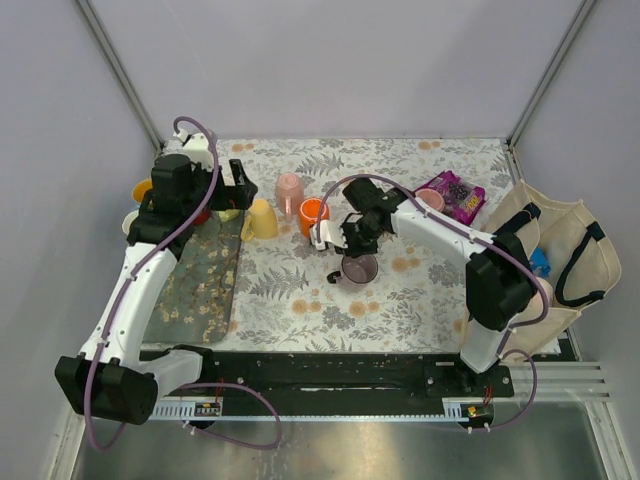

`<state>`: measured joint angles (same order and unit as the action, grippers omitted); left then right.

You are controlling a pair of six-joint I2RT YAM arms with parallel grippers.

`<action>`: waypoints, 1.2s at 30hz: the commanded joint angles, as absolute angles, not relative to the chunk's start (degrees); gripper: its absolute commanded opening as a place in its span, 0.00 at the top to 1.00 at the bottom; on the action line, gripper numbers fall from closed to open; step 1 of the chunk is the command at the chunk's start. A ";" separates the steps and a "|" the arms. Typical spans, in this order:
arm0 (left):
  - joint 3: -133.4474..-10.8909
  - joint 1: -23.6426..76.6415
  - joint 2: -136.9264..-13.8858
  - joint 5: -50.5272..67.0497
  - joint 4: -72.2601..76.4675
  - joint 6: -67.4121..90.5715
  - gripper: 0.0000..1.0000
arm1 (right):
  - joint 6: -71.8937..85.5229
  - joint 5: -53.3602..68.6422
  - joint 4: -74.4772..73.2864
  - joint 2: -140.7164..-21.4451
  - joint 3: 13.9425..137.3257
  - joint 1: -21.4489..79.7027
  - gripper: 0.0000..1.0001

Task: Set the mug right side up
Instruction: Place the cup at the center of the board.

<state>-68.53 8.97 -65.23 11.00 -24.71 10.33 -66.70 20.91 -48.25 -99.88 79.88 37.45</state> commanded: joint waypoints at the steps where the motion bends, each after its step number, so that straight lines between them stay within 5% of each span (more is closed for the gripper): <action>1: -66.19 6.95 -62.93 13.18 -22.32 13.00 0.01 | -67.33 20.13 -52.56 -102.82 86.04 38.93 0.94; 23: -62.14 0.35 -64.25 32.16 -15.21 21.89 0.07 | -59.51 13.27 -52.21 -111.27 89.74 41.04 0.85; 30: -64.60 2.72 -64.69 35.15 -17.57 11.45 0.08 | -57.13 14.59 -52.74 -105.92 90.44 41.04 0.53; 36: -66.09 7.11 -65.74 40.33 -24.25 -7.26 0.09 | -52.74 16.00 -52.38 -98.36 90.35 41.04 0.45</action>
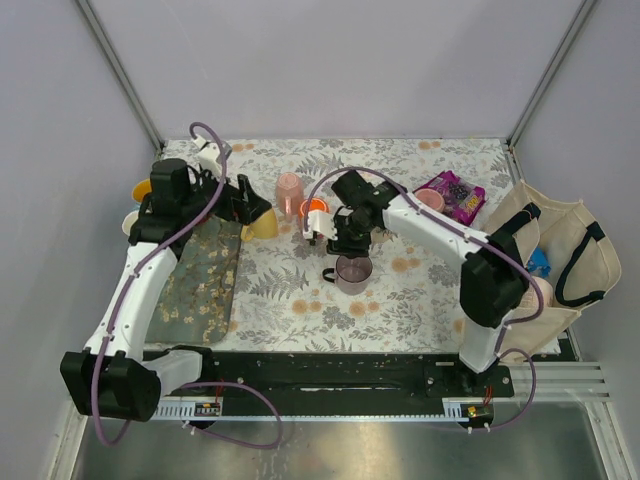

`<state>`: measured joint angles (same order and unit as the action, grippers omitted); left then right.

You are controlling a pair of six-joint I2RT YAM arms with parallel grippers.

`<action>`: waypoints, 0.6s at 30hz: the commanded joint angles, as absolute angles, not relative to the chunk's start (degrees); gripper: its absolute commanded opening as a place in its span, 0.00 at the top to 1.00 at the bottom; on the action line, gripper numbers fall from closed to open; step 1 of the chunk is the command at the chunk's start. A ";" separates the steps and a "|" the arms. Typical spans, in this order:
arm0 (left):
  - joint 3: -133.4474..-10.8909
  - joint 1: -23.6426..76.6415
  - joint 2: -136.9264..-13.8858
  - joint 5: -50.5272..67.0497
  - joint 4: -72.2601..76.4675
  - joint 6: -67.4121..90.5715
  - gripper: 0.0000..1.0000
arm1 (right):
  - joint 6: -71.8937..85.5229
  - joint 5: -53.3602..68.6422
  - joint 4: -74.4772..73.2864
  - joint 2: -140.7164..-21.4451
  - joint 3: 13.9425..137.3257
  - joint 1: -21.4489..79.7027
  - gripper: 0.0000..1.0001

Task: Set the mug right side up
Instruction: Place the cup at the center of the board, then move the cup to the tray.

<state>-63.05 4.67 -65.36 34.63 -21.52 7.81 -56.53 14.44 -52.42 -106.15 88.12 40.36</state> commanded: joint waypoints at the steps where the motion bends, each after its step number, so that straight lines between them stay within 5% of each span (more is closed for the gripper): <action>1: -65.83 7.90 -65.57 41.21 -25.74 -10.60 0.09 | -51.60 15.91 -52.38 -97.22 90.09 40.96 0.45; 8: -65.56 15.19 -67.40 45.26 -35.23 -30.75 0.09 | -35.03 18.70 -43.36 -81.15 81.93 34.47 0.42; 14: -66.97 21.87 -74.96 45.09 -36.92 -35.24 0.09 | -15.22 18.46 -35.16 -69.19 73.06 24.35 0.20; 18: -68.29 27.24 -80.58 43.95 -36.39 -38.31 0.12 | -13.80 17.67 -33.31 -65.92 69.35 23.56 0.16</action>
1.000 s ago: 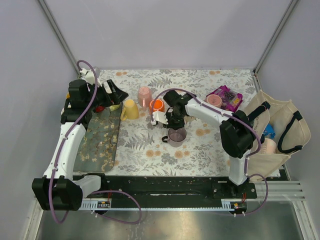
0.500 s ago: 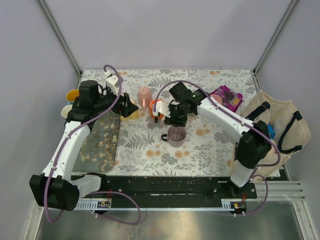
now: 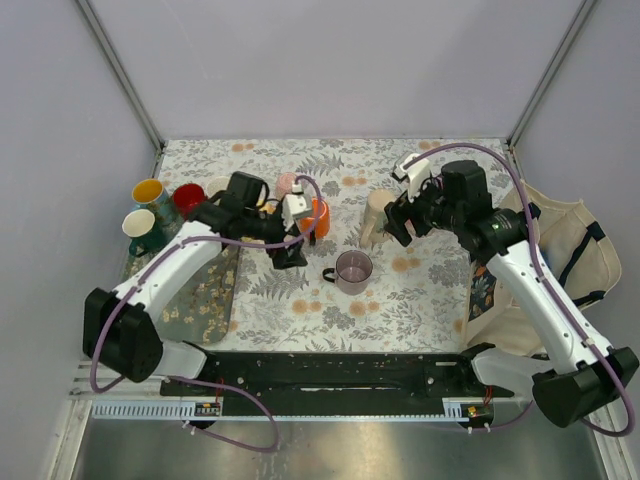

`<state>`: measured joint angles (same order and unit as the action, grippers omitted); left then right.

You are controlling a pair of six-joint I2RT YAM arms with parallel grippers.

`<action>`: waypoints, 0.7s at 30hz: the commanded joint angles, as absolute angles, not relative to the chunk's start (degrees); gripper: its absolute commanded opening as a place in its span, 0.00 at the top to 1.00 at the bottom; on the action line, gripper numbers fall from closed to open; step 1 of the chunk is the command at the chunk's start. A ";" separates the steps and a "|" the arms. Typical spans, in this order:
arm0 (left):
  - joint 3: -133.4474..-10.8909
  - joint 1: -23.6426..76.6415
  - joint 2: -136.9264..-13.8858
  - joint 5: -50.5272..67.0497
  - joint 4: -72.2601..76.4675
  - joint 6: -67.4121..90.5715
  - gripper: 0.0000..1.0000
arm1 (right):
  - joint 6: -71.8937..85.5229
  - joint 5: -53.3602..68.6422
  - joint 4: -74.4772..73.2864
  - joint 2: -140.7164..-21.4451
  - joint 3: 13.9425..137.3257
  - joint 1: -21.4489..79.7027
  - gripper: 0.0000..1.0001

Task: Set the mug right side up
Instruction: Move the cup to the tray.

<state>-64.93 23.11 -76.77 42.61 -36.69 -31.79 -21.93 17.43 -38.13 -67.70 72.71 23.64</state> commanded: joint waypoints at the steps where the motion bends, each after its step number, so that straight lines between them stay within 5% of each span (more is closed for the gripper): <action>1: -68.90 27.77 -82.16 43.95 -36.65 -39.02 0.14 | -13.71 17.75 -33.22 -65.66 69.00 23.47 0.15; 21: -69.43 38.23 -96.67 31.82 -31.91 -43.25 0.31 | -12.66 17.14 -31.99 -68.55 72.07 21.01 0.17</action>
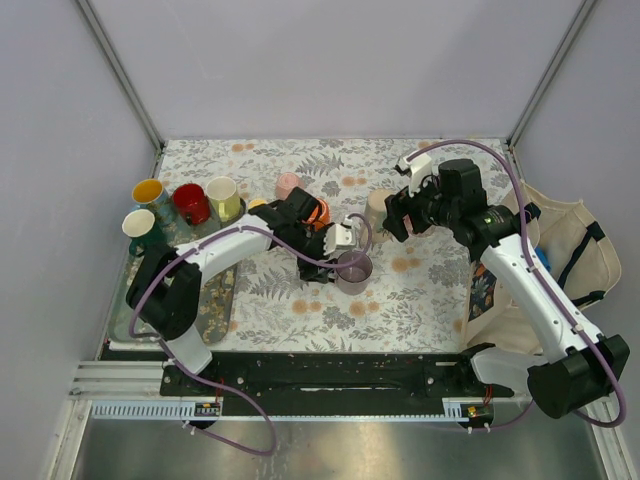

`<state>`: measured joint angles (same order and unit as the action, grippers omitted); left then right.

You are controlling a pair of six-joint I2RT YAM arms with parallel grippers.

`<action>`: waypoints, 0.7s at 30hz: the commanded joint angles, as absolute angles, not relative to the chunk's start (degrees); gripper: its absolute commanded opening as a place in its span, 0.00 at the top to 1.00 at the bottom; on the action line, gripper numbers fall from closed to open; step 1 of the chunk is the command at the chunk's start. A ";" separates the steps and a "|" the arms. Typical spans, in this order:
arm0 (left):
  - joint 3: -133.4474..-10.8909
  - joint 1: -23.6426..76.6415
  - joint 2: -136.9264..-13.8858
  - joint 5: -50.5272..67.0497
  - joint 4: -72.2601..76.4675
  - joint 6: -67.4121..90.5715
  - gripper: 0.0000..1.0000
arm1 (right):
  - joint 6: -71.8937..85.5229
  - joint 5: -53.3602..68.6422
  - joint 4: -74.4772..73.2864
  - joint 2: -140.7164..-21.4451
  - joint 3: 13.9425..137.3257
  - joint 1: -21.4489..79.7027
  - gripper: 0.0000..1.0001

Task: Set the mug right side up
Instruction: Move the cup to the tray.

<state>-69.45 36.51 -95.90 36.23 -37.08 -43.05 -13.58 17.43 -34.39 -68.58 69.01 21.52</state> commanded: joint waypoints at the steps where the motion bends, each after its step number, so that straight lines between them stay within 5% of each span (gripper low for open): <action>1: -69.69 38.58 -97.29 31.12 -31.47 -42.63 0.31 | -12.66 17.14 -31.99 -68.55 72.07 21.01 0.17; 11: -71.98 40.60 -102.83 28.56 -30.50 -40.96 0.49 | -13.01 17.05 -32.17 -68.03 71.81 20.92 0.18; 21: -72.25 40.69 -102.05 31.46 -33.39 -40.69 0.89 | -13.10 17.23 -31.90 -69.08 71.28 21.01 0.18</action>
